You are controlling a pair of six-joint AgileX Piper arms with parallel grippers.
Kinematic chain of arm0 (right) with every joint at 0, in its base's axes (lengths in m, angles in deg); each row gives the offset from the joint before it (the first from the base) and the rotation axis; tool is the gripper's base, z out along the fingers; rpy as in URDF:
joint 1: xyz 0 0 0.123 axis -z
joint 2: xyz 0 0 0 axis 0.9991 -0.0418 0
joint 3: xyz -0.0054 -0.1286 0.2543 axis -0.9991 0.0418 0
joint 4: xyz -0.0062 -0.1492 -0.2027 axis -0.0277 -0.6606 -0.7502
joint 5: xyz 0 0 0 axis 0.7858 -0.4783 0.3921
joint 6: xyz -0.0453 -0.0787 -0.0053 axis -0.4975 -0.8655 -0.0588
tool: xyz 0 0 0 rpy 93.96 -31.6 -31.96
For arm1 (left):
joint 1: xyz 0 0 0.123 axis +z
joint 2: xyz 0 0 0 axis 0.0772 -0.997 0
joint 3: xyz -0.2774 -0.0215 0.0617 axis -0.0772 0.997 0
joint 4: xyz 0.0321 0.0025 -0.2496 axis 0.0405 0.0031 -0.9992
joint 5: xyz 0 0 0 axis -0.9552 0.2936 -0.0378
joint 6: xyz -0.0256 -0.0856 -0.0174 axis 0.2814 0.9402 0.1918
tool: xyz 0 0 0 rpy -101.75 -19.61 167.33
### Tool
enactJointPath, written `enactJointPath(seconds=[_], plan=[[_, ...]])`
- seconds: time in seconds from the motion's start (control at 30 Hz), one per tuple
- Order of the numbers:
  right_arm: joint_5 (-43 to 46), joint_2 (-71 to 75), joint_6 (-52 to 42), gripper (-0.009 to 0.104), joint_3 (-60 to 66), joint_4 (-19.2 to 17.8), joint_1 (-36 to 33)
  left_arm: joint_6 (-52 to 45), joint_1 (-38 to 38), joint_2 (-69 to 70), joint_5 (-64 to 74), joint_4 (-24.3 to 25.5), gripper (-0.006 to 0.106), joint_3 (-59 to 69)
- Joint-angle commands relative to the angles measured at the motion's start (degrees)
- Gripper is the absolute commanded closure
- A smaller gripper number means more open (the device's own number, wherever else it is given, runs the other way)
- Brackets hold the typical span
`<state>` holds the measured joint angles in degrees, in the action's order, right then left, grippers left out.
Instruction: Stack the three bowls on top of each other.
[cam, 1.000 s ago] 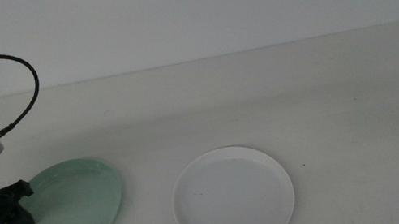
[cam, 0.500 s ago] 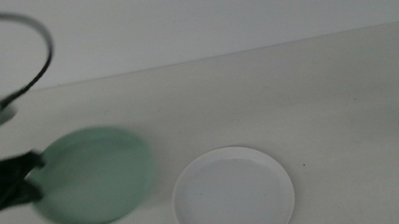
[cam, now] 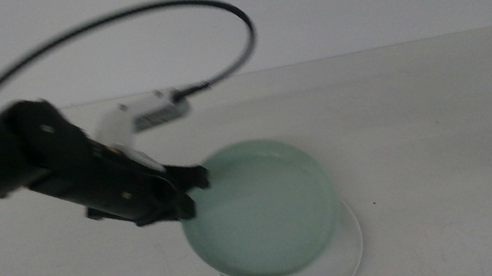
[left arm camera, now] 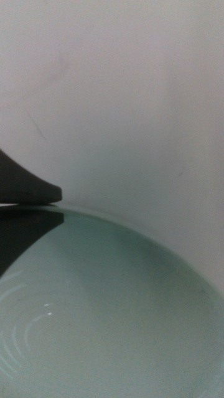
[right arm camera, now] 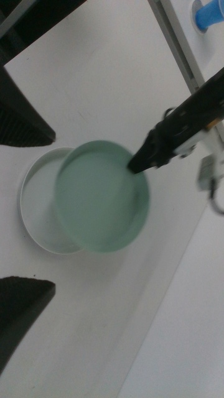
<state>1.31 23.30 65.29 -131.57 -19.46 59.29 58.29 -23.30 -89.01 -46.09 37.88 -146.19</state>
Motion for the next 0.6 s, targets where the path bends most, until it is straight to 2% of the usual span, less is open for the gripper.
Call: enactJointPath(seconds=[0.0, 0.17, 0.27, 0.37, 0.53, 0.57], plan=[[4.13, -0.14, -0.48, 0.041, -1.28, 0.45, 0.11, 0.94, -2.19, -0.06, -3.81, -2.22, 0.1, -1.88], [4.13, -0.14, -0.48, 0.041, -1.28, 0.45, 0.11, 0.82, -3.53, -3.8, -5.96, -3.31, 0.1, -1.88], [4.13, -0.14, -0.48, 0.041, -1.28, 0.45, 0.11, 0.63, -3.53, -4.63, -6.23, -3.52, 0.094, -1.88], [4.13, -0.14, -0.48, 0.041, -1.28, 0.45, 0.11, -0.16, -3.47, -4.51, -6.17, -3.46, 0.075, -1.88], [4.13, -0.14, -0.48, 0.041, -1.28, 0.45, 0.11, -2.15, -3.36, -4.21, -4.83, -2.83, 0.026, -2.54], [4.13, -0.14, -0.48, 0.041, -1.28, 0.45, 0.11, -2.41, -3.36, -3.91, -4.42, -2.11, 0.019, -3.01]])
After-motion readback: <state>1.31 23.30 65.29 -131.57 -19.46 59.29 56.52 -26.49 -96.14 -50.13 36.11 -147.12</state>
